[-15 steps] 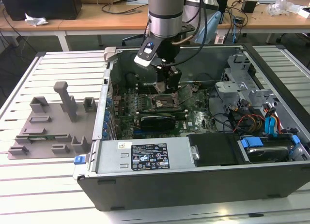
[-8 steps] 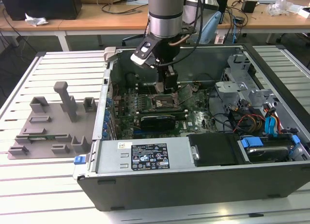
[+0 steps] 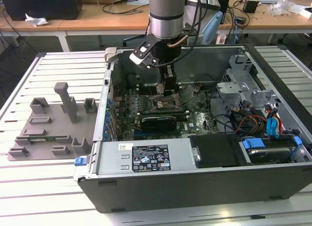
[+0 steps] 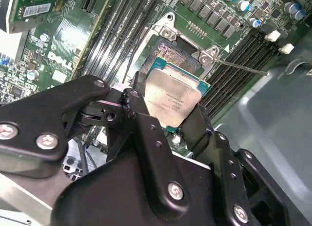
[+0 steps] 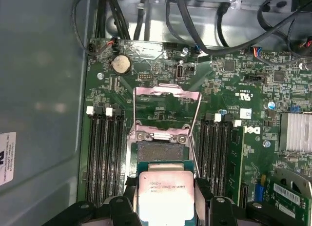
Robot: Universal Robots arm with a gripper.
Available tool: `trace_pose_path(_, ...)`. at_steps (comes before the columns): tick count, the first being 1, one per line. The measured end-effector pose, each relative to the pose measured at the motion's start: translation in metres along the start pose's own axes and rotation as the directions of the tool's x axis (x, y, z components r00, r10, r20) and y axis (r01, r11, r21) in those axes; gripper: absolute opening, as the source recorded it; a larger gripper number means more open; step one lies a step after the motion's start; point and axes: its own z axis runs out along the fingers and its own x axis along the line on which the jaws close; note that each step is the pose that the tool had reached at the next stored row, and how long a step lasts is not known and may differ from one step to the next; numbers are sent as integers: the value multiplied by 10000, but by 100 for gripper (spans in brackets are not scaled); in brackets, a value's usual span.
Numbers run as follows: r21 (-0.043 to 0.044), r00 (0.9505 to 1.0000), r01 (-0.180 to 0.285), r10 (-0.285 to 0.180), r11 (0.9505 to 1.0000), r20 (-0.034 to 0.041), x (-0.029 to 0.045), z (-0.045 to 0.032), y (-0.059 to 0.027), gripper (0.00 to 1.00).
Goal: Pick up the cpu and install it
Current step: 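Place the cpu into insertion slot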
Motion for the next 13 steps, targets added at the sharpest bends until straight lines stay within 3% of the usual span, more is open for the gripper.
trace_pose_path(1, 0, 10000, 1, -1, 10000, 8, 1, 2, 0, 55)
trace_pose_path(6, 27, 9993, 13, -14, 10000, 379, 0, 29, -1, 55)
trace_pose_path(10, 28, 9992, -23, 21, 10000, 403, -1, 89, 11, 55)
trace_pose_path(13, 26, 9983, -404, 402, 9992, 415, -2, 166, 34, 55)
